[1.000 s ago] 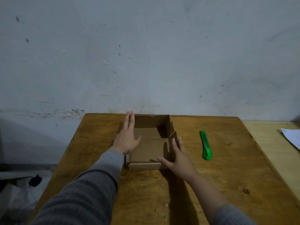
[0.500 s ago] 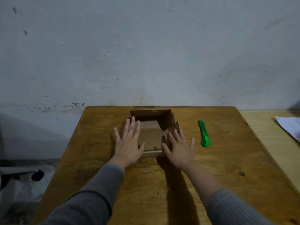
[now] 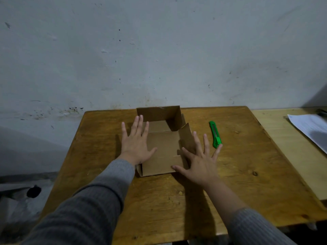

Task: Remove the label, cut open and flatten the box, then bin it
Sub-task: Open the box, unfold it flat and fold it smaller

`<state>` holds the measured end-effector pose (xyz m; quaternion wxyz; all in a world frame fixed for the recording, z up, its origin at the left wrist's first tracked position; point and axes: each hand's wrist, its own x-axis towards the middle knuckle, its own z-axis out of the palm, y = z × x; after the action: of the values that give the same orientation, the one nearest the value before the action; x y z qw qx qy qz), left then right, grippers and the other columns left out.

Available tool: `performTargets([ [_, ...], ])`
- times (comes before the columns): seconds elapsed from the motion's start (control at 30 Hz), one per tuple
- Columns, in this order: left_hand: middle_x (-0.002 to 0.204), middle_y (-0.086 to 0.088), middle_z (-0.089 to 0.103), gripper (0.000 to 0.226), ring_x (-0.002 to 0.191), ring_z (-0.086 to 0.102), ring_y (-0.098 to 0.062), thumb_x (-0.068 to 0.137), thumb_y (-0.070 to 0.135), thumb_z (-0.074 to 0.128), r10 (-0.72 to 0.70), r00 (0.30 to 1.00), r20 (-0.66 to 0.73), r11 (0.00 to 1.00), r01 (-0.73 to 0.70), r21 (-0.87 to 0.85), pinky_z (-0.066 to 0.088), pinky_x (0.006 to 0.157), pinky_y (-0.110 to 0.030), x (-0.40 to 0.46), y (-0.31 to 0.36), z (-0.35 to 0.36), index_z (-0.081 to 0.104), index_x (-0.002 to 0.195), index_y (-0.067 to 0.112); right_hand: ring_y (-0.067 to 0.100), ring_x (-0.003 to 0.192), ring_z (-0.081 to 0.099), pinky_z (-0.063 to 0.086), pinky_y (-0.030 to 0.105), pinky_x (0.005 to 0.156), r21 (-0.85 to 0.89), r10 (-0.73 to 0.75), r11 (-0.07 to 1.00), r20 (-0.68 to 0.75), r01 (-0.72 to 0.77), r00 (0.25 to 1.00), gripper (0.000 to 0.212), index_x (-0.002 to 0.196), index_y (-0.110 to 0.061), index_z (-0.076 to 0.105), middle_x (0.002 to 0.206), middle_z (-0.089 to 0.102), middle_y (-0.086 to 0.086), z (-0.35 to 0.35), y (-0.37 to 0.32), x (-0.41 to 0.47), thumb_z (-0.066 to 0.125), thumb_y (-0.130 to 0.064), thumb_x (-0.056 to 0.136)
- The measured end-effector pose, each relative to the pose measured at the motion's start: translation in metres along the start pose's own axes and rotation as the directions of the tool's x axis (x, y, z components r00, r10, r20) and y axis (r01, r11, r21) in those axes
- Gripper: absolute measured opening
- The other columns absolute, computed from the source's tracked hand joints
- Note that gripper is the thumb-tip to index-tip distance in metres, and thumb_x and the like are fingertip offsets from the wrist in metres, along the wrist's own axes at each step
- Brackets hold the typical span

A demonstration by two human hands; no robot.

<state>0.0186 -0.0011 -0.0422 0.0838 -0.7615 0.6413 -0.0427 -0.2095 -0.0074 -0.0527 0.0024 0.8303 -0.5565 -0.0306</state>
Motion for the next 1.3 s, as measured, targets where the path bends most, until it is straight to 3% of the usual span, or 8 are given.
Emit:
performTargets([
  [0.17,0.154,-0.015,-0.033,0.100,0.142,-0.032,-0.029,0.084,0.078,0.022,0.009,1.000,-0.002,1.000,-0.009,0.030,-0.015,0.110,-0.062,-0.014,0.006,0.010,-0.016,0.152,0.016,0.026,0.148,-0.006,-0.016,0.070,0.106,0.123,0.058,0.990,0.056,-0.064,0.997,0.082,0.145,-0.042,0.028,0.161,-0.007,-0.007,0.002,0.004,-0.008,0.040,-0.082,0.074],
  [0.27,0.154,-0.014,-0.033,0.099,0.142,-0.032,-0.029,0.083,0.079,0.019,0.023,1.000,-0.002,0.999,-0.023,0.028,-0.013,0.111,-0.064,-0.020,0.002,0.016,-0.015,0.152,0.017,0.022,0.148,0.001,-0.012,0.070,0.108,0.143,0.066,0.987,0.065,-0.075,0.996,0.085,0.148,-0.037,0.022,0.161,0.008,-0.009,0.005,0.009,-0.014,0.036,-0.080,0.077],
  [0.43,0.154,-0.014,-0.034,0.102,0.141,-0.034,-0.028,0.078,0.085,0.015,0.024,1.000,-0.005,0.999,-0.024,0.035,-0.015,0.110,-0.065,-0.019,-0.003,0.017,-0.014,0.153,0.022,0.028,0.146,-0.015,-0.021,0.070,0.099,0.029,0.134,0.990,0.059,-0.136,0.989,0.091,0.146,-0.041,0.026,0.161,-0.011,-0.003,0.009,0.012,-0.018,0.025,-0.089,0.069],
  [0.6,0.155,-0.015,-0.031,0.101,0.142,-0.031,-0.029,0.078,0.085,0.019,0.003,1.000,-0.016,0.999,-0.003,0.037,-0.014,0.110,-0.065,-0.005,0.001,0.009,-0.011,0.154,0.025,0.020,0.145,-0.022,-0.019,0.069,0.104,-0.083,-0.072,0.993,0.114,0.082,0.991,0.087,0.151,-0.028,0.009,0.161,-0.001,-0.003,0.013,0.012,-0.008,0.020,-0.079,0.082],
  [0.73,0.154,-0.019,-0.030,0.099,0.141,-0.033,-0.031,0.079,0.083,0.014,-0.034,0.999,-0.008,0.992,0.035,0.125,-0.016,0.109,-0.066,0.014,0.000,0.004,-0.011,0.153,0.022,0.024,0.147,-0.012,-0.027,0.064,0.102,-0.138,-0.156,0.972,0.226,0.190,0.962,0.078,0.151,-0.033,-0.001,0.161,0.000,0.003,0.008,0.012,0.006,0.013,-0.074,0.087],
  [0.9,0.154,-0.019,-0.030,0.101,0.137,-0.038,-0.034,0.079,0.083,0.005,-0.066,0.998,-0.009,0.981,0.067,0.182,-0.022,0.106,-0.065,0.029,-0.004,0.011,-0.013,0.152,0.016,0.022,0.148,-0.008,-0.029,0.059,0.104,0.020,-0.129,0.992,0.277,0.128,0.952,0.078,0.150,-0.036,-0.007,0.161,-0.009,0.003,0.017,0.012,0.016,0.010,-0.075,0.084],
  [1.17,0.153,-0.019,-0.033,0.089,0.136,-0.040,-0.035,0.090,0.070,0.020,-0.111,0.993,-0.038,0.989,0.114,0.096,-0.030,0.100,-0.061,0.037,0.000,0.012,-0.012,0.153,0.017,0.024,0.148,-0.005,-0.028,0.064,0.101,0.133,-0.098,0.988,0.183,0.074,0.978,0.072,0.149,-0.040,0.008,0.162,0.000,0.002,0.023,0.008,0.016,0.025,-0.071,0.087],
  [1.3,0.158,-0.013,-0.025,0.079,0.142,-0.031,-0.030,0.095,0.056,0.030,-0.090,0.994,-0.060,0.995,0.093,0.047,-0.025,0.104,-0.060,0.019,0.009,0.009,-0.007,0.153,0.017,0.027,0.148,0.003,-0.019,0.070,0.103,0.248,-0.123,0.965,0.160,0.081,0.980,0.054,0.138,-0.040,0.036,0.158,0.021,-0.005,0.011,0.001,0.025,0.049,-0.056,0.088],
])
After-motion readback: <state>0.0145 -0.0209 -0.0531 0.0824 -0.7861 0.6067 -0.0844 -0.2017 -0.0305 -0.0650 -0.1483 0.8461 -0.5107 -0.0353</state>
